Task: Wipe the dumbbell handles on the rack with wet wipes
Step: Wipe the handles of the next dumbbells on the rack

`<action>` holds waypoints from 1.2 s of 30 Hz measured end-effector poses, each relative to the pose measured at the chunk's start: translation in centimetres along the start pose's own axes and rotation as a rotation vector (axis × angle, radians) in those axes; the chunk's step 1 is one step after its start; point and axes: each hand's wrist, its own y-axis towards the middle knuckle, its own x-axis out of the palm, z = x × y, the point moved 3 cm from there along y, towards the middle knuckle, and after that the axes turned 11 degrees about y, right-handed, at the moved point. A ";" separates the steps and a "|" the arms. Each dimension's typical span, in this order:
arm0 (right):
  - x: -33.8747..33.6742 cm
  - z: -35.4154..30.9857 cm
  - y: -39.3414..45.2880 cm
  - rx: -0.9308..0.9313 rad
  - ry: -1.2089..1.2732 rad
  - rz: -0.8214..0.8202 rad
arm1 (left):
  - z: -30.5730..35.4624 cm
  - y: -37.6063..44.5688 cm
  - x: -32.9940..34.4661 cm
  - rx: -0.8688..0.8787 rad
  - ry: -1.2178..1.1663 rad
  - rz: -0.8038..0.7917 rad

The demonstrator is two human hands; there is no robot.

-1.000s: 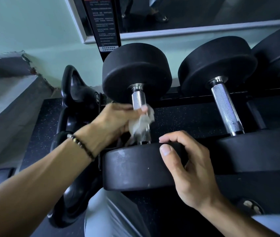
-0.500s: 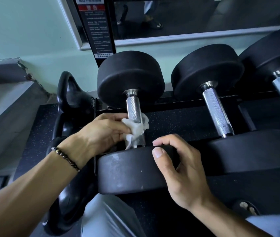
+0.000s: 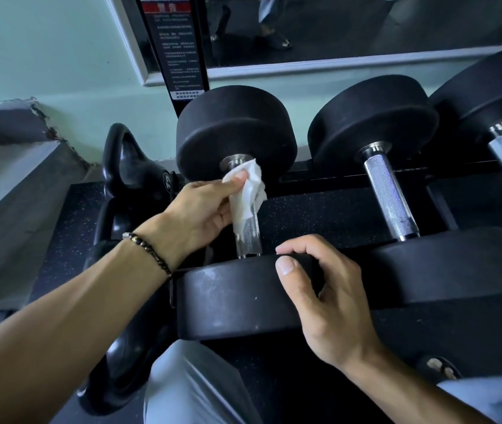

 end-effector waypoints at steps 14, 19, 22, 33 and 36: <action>0.0 -0.2 0.0 0.006 0.009 0.003 | -0.8 -1.2 -0.3 -0.088 -0.024 0.010; 0.0 -0.1 0.0 0.010 0.011 0.009 | 0.3 1.3 -0.3 -0.089 -0.151 0.113; 0.0 -0.2 -0.1 0.007 0.017 0.019 | -1.0 0.1 -0.4 -0.159 -0.064 0.071; 0.1 -0.1 0.0 -0.003 0.024 0.024 | 0.1 0.2 -0.7 -0.125 0.029 0.112; 0.1 -0.1 0.0 -0.002 0.021 0.025 | 1.3 0.7 -0.2 -0.087 -0.052 0.154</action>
